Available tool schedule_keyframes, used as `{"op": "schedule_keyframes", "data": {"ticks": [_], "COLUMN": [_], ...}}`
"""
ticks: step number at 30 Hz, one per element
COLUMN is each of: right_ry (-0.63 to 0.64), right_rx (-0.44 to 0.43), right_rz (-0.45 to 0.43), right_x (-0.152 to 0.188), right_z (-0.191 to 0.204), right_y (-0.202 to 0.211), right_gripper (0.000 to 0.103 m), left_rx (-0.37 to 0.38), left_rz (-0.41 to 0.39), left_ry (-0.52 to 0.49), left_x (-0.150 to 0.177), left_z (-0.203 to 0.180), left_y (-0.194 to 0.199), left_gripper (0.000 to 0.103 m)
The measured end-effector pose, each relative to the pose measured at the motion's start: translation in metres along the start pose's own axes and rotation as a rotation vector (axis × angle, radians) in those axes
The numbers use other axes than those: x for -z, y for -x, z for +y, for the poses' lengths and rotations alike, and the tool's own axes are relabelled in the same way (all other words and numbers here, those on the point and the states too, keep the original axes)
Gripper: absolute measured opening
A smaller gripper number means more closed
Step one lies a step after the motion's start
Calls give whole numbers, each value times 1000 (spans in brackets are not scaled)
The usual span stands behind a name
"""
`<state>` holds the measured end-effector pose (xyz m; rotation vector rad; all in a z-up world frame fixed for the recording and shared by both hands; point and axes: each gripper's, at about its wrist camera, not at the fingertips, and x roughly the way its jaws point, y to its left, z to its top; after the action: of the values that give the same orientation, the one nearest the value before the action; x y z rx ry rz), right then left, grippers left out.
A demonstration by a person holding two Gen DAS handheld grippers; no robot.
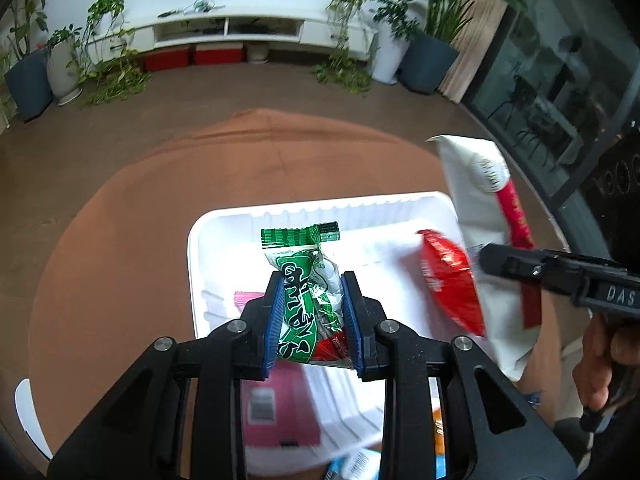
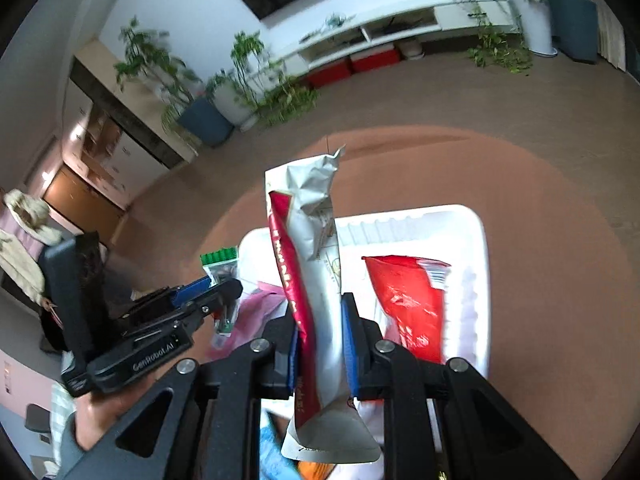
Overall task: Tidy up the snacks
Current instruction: 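Place the green packet and white-red bag into the white tray, open both tools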
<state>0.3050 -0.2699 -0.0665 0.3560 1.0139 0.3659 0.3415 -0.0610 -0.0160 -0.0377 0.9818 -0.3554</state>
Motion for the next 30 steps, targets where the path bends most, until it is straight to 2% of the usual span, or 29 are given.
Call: {"op": "schedule_keyframes", "data": {"ticks": [8, 13, 17, 18, 22, 27, 28, 30], "right_ry": [-5, 9, -2, -3, -3, -16, -14, -18], "right_rx": [58, 87, 86, 83, 89, 72, 67, 46], "right_rz": [64, 86, 82, 83, 76, 40, 24, -13], "right_x": [3, 4, 5, 2, 3, 0, 0, 0], "right_z": [-8, -1, -3, 1, 1, 0, 1, 3], "right_y": [-44, -59, -59, -62, -59, -43, -36, -20], "right_gripper": [20, 20, 21, 21, 25, 39, 46, 57], "left_rx": [-49, -64, -64, -71, -58, -29, -22, -14], "left_rz": [31, 47, 44, 46, 25, -20, -31, -61], "left_ry": [-16, -53, -32, -32, -19, -2, 1, 11], "left_x": [14, 16, 19, 19, 20, 23, 24, 28], "left_z": [7, -6, -4, -3, 0, 0, 1, 2], "left_y": [-41, -60, -69, -70, -62, -31, -22, -3], "left_gripper": [28, 30, 44, 51, 55, 67, 69, 81]}}
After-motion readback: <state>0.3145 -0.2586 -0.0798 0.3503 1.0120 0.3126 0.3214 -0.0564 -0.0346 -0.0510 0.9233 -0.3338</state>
